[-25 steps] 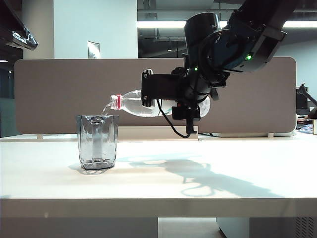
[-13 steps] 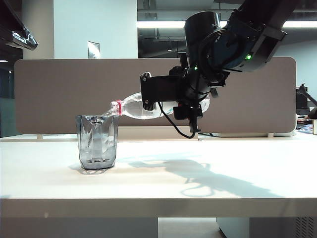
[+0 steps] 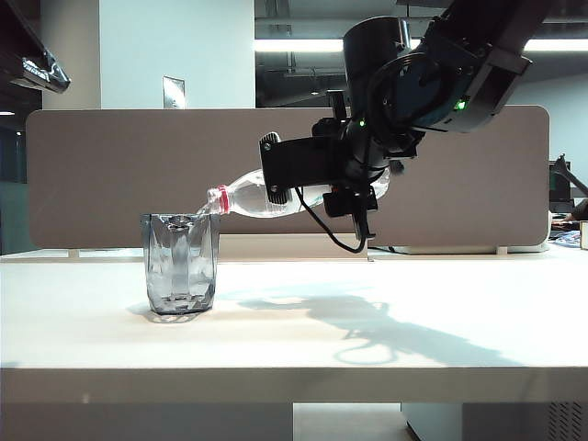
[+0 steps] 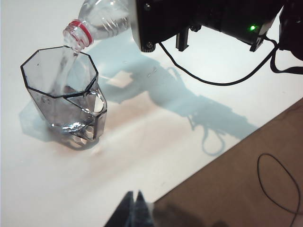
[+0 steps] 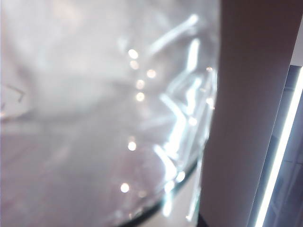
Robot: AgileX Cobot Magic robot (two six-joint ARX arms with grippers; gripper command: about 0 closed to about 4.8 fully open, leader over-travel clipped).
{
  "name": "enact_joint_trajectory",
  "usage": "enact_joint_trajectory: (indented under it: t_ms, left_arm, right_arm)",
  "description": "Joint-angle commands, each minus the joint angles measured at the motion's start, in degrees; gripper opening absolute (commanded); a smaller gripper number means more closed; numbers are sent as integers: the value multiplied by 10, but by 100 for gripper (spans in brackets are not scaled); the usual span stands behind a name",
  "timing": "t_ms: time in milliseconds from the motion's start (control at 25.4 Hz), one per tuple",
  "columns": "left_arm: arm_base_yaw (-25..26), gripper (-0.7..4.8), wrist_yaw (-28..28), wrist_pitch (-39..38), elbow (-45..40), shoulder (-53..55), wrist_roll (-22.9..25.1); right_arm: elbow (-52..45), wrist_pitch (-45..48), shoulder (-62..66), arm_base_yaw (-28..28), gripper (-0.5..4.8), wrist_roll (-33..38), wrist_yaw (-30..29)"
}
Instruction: Pick up the mineral water bottle on the table and pour water into the mug until it's full.
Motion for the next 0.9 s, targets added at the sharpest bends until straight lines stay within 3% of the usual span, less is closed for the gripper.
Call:
enact_joint_trajectory:
  t_ms: [39, 629, 904]
  left_arm:
    - [0, -2, 3, 7, 2, -1, 2]
    - [0, -2, 2, 7, 2, -1, 2]
    - [0, -2, 2, 7, 2, -1, 2]
  right_arm:
    - [7, 40, -11, 3, 220, 5, 1]
    - [6, 63, -12, 15, 220, 5, 1]
    - [6, 62, -12, 17, 220, 52, 10]
